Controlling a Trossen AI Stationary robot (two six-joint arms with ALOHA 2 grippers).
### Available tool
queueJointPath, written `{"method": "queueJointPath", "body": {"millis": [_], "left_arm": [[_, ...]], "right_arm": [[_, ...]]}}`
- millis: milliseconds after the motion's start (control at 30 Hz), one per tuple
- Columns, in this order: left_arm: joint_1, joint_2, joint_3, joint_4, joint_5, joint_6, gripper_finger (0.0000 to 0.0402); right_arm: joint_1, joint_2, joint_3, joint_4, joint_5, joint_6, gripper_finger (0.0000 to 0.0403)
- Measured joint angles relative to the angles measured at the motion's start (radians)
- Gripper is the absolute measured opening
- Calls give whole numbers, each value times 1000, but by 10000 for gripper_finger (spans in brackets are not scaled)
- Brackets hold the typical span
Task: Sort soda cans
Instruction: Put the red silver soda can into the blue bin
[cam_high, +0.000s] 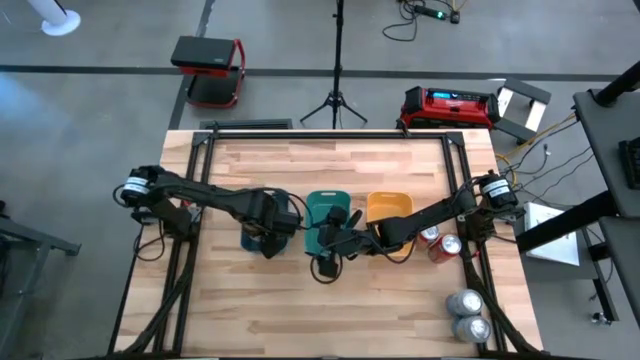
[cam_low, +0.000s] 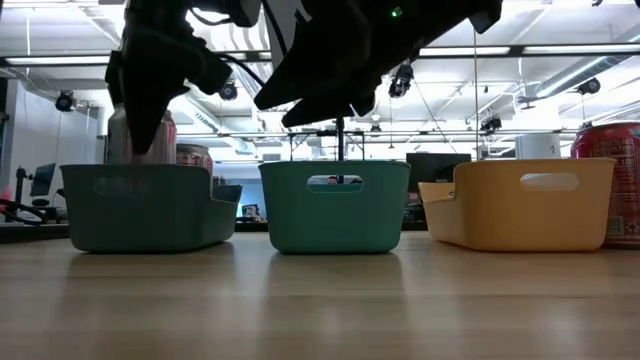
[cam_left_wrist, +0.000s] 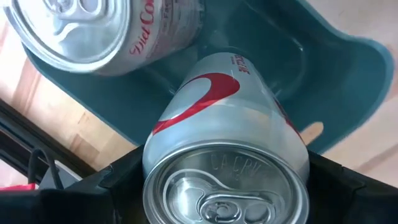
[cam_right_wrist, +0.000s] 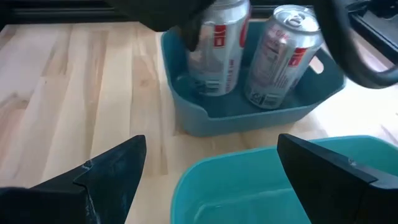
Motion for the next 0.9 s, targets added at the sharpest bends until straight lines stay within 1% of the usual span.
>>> {"method": "queueJointPath", "body": {"millis": [167, 333, 400, 900], "left_arm": [[5, 22, 0, 21, -14, -3, 292], [8, 33, 0, 36, -23, 7, 327], [10, 33, 0, 25, -31, 7, 333], [10, 21, 0, 12, -37, 13, 329]], "right_arm": [[0, 0, 0, -1, -1, 8, 359], [0, 0, 0, -2, -1, 11, 359], [1, 0, 0, -2, -1, 11, 359], [0, 0, 0, -6, -1, 10, 359]]}}
